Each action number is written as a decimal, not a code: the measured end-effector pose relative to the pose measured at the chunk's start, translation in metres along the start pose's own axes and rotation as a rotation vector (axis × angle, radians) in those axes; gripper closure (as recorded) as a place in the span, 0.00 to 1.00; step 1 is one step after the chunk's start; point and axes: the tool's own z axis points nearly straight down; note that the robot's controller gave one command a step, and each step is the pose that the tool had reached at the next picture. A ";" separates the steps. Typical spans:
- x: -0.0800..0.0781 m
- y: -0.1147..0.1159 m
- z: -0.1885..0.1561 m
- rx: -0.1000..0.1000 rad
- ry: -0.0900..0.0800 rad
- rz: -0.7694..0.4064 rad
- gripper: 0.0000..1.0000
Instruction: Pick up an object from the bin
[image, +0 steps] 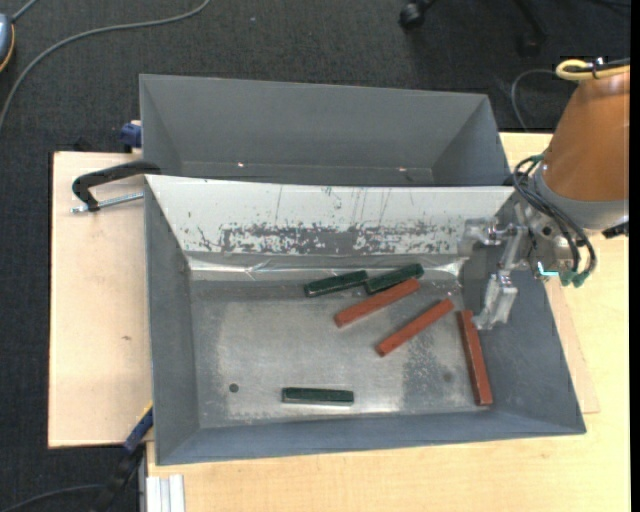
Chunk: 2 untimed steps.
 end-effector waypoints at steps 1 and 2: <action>-0.003 0.003 0.162 0.000 0.000 -0.110 0.00; -0.005 0.003 0.158 0.002 -0.007 -0.111 1.00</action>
Offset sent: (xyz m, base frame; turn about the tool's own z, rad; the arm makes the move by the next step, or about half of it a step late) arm 0.0034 0.0023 -0.1586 -0.1102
